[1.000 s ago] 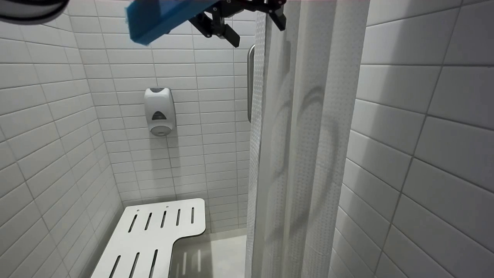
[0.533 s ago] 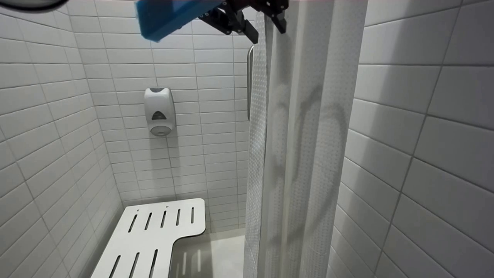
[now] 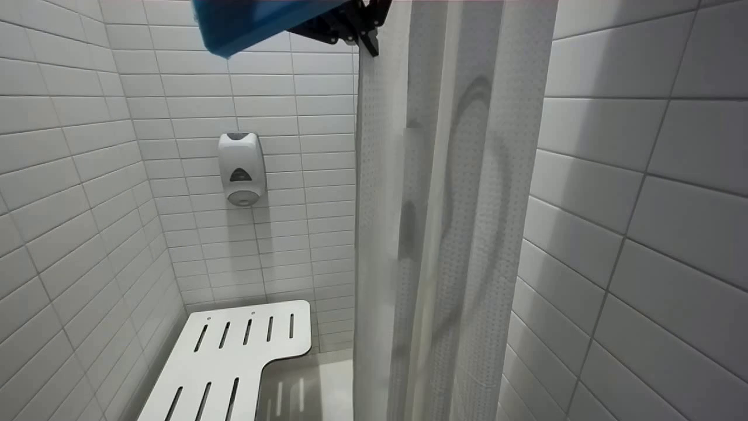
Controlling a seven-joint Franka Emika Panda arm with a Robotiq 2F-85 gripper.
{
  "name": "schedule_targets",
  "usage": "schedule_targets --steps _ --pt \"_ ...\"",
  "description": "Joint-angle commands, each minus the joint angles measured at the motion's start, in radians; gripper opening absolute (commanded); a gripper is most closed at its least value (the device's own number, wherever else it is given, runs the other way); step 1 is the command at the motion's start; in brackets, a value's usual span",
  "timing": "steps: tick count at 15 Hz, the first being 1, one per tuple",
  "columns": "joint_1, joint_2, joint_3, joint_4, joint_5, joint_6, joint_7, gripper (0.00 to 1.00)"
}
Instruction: Pull the curtain to the left
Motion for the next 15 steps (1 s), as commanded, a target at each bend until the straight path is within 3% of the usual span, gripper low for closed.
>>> schedule_targets --steps 1,15 --pt "-0.050 -0.047 0.071 -0.031 0.047 -0.049 -0.115 0.00" --pt "0.008 -0.299 0.142 -0.382 0.005 -0.071 -0.238 0.00"
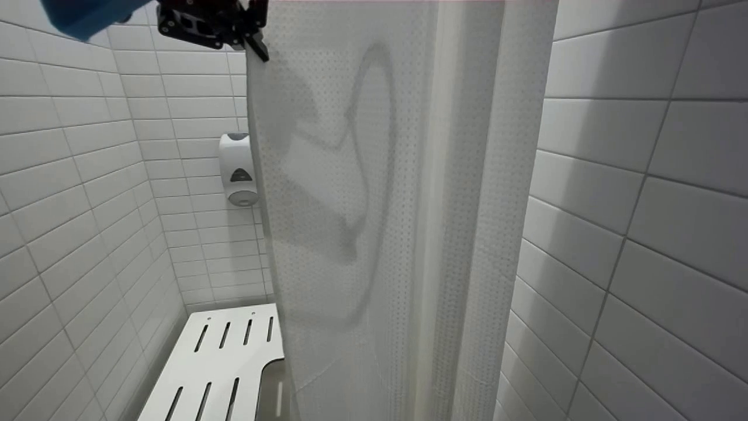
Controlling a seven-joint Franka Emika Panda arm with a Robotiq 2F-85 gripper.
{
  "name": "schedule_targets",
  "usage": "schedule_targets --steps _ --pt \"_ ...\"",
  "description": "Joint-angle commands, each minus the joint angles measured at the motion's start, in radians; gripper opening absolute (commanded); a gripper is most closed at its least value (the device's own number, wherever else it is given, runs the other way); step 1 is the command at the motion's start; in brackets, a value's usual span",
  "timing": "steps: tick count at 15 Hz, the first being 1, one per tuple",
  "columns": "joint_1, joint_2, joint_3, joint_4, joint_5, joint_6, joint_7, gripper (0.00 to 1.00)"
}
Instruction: Pull the curtain to the left
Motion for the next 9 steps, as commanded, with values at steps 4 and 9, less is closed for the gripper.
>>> schedule_targets --steps 4,9 --pt "0.016 -0.152 0.036 -0.194 0.010 -0.036 -0.091 0.00" --pt "0.040 -0.225 0.059 -0.278 0.015 -0.056 -0.161 0.00"
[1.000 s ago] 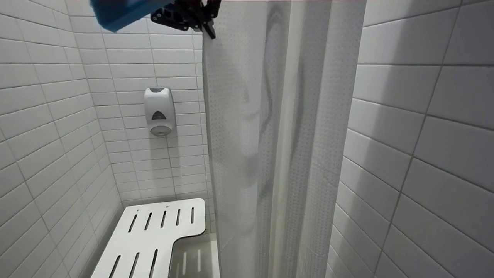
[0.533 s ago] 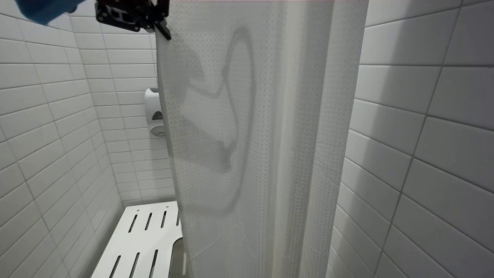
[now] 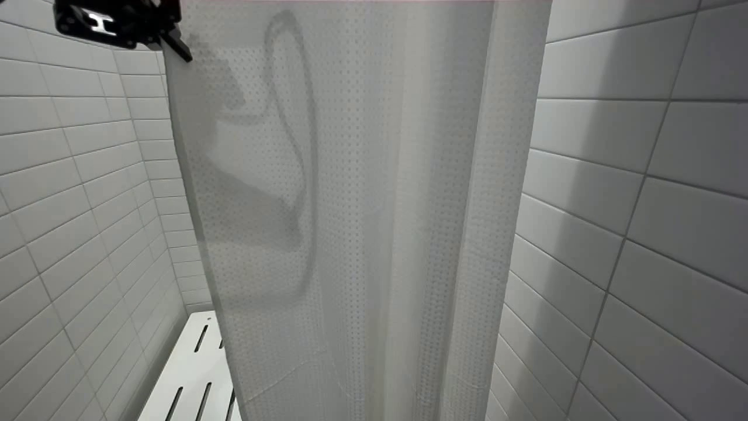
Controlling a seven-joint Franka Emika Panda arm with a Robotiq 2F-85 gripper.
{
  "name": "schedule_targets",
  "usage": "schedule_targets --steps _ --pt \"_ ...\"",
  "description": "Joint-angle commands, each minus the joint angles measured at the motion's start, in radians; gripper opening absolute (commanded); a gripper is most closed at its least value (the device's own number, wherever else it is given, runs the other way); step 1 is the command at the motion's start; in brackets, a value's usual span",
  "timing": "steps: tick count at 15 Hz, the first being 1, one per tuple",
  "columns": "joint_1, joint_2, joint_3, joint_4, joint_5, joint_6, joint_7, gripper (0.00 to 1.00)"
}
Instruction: Pull the curtain to the left
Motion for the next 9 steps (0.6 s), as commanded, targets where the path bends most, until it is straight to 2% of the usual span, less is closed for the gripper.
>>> schedule_targets --steps 1,9 --pt "0.018 -0.088 0.021 -0.122 0.013 -0.041 -0.071 0.00" --pt "0.113 -0.233 0.056 -0.299 0.015 -0.039 -0.173 0.00"
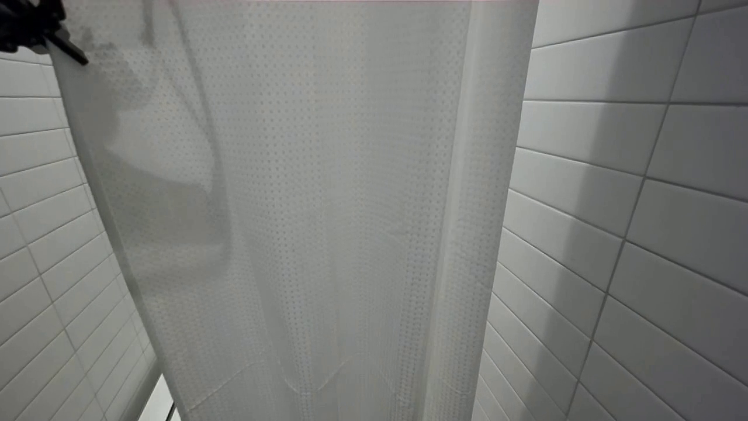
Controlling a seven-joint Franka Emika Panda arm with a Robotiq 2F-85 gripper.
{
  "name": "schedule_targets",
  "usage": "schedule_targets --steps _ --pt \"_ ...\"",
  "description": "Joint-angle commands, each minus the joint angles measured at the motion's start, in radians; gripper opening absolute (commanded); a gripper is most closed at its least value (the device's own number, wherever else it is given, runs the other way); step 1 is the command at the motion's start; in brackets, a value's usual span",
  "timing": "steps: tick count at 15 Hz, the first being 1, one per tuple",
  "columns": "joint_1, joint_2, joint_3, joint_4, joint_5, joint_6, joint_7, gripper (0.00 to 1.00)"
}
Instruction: Pull the curtain to the left
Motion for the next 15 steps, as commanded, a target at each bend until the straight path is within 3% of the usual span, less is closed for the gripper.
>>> schedule_targets --steps 1,9,15 --pt "0.051 -0.091 0.017 -0.145 0.017 -0.026 -0.075 0.00" --pt "0.179 -0.238 0.030 -0.306 -0.003 -0.021 -0.169 0.00" --pt "0.301 -0.306 0.002 -0.378 0.027 -0.053 -0.252 0.00"
